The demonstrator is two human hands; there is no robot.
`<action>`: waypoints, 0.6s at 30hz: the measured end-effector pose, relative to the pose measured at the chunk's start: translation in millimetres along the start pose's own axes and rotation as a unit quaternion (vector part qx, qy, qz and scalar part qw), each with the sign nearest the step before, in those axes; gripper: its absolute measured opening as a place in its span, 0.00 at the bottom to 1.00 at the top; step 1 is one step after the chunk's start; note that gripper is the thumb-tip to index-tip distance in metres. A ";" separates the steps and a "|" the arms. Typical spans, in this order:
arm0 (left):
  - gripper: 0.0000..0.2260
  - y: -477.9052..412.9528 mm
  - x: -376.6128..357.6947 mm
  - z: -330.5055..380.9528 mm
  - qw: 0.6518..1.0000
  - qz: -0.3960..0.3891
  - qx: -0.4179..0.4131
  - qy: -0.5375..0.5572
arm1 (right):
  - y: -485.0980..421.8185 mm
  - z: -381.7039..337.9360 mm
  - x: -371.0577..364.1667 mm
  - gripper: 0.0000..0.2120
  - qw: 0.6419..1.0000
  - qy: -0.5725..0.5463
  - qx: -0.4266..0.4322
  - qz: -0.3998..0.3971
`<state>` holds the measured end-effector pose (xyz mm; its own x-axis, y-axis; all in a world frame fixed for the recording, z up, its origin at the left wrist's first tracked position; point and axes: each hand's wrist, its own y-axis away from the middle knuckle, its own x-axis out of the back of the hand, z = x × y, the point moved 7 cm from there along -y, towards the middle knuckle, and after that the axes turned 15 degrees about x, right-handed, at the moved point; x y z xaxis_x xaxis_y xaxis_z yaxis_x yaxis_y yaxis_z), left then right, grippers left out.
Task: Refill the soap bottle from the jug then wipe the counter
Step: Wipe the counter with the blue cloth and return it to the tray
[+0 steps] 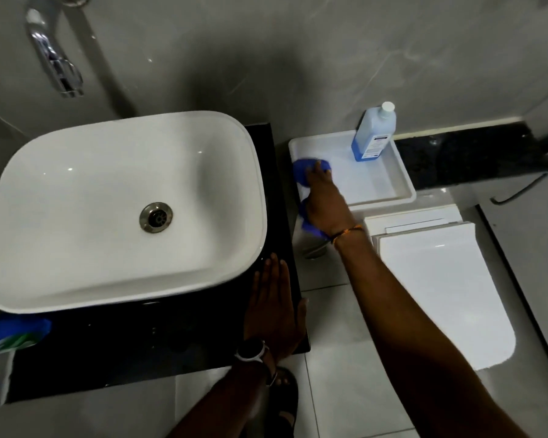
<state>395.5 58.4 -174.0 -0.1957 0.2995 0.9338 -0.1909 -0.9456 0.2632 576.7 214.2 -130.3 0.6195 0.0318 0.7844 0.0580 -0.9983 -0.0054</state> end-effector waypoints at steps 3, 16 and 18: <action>0.39 14.2 4.4 -12.0 1.000 -0.005 0.014 -0.003 | 41.5 -50.8 -31.9 0.34 0.995 0.025 0.068 -0.073; 0.47 89.4 29.6 -132.2 0.998 -0.015 -0.005 -0.068 | 228.0 -138.7 -140.2 0.31 0.981 0.154 0.080 -0.082; 0.48 95.3 36.6 -148.6 0.998 -0.012 0.013 -0.057 | 217.6 -125.8 -129.5 0.32 0.982 0.176 0.031 -0.065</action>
<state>227.2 -1.9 -150.8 -0.0805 0.3075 0.9481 -0.1691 -0.9416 0.2911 410.6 -13.3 -155.0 0.2949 0.1299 0.9467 0.1733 -0.9816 0.0807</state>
